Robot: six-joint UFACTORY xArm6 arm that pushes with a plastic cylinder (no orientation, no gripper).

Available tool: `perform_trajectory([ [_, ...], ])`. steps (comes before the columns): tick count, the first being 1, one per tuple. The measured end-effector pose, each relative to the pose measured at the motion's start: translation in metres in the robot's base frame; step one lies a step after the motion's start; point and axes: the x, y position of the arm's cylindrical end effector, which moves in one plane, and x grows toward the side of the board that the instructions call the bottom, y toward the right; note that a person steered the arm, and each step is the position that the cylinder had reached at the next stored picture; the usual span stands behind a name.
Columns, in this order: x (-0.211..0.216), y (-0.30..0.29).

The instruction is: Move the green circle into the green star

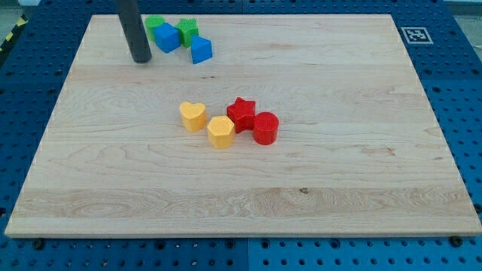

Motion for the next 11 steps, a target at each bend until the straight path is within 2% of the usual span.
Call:
perform_trajectory([
  [1,-0.054,-0.004],
  [2,-0.056,0.033],
  [3,-0.023,0.063],
  [4,-0.028,0.031],
  [5,-0.055,-0.012],
  [6,-0.09,-0.033],
  [7,-0.105,-0.03],
  [8,-0.103,0.008],
  [9,-0.083,0.051],
  [10,-0.058,0.079],
  [11,-0.052,0.099],
])
